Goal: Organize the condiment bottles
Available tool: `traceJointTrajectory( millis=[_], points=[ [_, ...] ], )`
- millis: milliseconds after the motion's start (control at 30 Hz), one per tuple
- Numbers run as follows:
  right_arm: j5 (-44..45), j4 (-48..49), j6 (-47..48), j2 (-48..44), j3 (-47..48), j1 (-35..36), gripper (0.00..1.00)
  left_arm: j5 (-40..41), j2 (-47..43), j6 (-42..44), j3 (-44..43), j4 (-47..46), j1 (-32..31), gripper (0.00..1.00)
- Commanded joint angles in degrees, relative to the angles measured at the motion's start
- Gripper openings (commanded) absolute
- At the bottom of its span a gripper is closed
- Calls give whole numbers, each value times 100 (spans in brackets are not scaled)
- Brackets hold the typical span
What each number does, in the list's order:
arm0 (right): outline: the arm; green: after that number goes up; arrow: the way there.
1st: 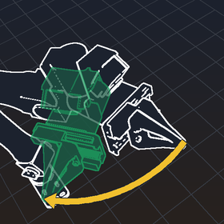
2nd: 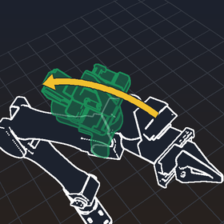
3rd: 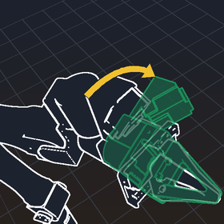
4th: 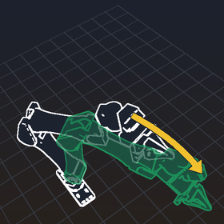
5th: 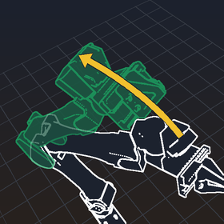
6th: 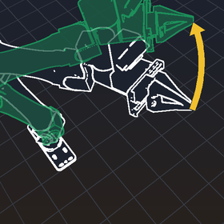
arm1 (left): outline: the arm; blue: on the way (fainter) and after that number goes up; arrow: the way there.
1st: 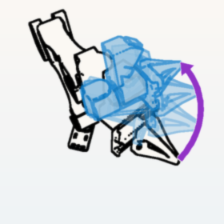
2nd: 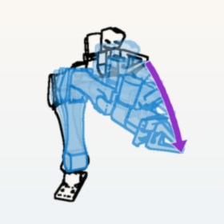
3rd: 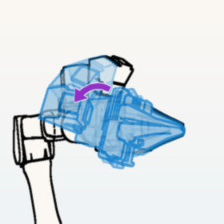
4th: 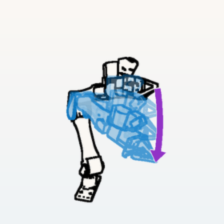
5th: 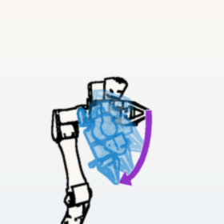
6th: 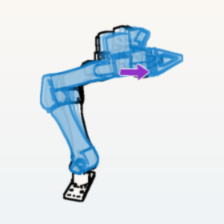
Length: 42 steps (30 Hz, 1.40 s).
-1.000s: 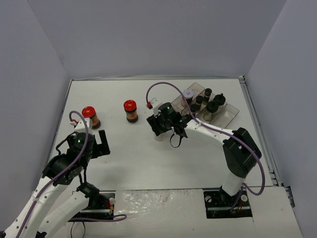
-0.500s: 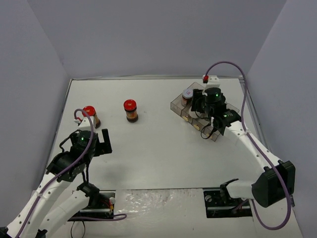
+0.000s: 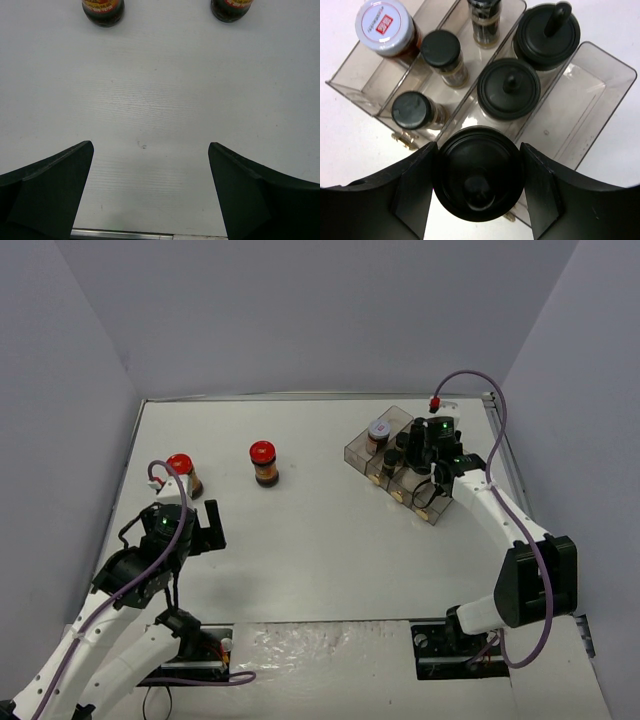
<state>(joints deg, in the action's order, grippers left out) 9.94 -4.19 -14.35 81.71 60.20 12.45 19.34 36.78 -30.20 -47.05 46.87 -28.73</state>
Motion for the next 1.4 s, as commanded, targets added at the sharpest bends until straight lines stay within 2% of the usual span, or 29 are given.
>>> traceJointTrajectory(
  millis=[0, 500, 533, 733, 800, 833, 933, 1000, 1033, 1167, 1367],
  points=[
    [217, 932, -153, 111, 4, -41, 0, 60, -29, 49, -68, -275, 27, 97],
    [64, 1751, 32, 254, -543, -35, 0, 96, -38, 40, -59, -284, 31, 97],
    [41, 1783, 46, 258, -600, -30, 3, 94, -28, 40, -59, -284, 34, 97],
    [-58, 1847, 86, 275, -813, -14, 51, 105, -31, 40, -64, -284, 34, 97],
    [-101, 1827, 114, 260, -833, -7, 60, 97, -15, 40, -60, -284, 34, 97],
    [-120, 1825, 123, 258, -835, -6, 61, 89, -13, 40, -59, -284, 34, 97],
    [-211, 1693, 143, 179, -795, -1, 77, 65, 5, 58, -68, -293, 34, 97],
    [-234, 1605, 158, 69, -741, 16, 83, 41, 7, 58, -68, -293, 34, 97],
    [-250, 1464, 181, -31, -690, 31, 89, 34, 14, 58, -68, -293, 34, 97],
    [-438, 1002, 361, -503, -424, 82, 96, 17, 22, 66, -77, -293, 34, 97],
    [-1279, 449, 1069, -923, 436, 755, 100, -27, 90, 80, -103, -293, 34, 97]
  ],
)
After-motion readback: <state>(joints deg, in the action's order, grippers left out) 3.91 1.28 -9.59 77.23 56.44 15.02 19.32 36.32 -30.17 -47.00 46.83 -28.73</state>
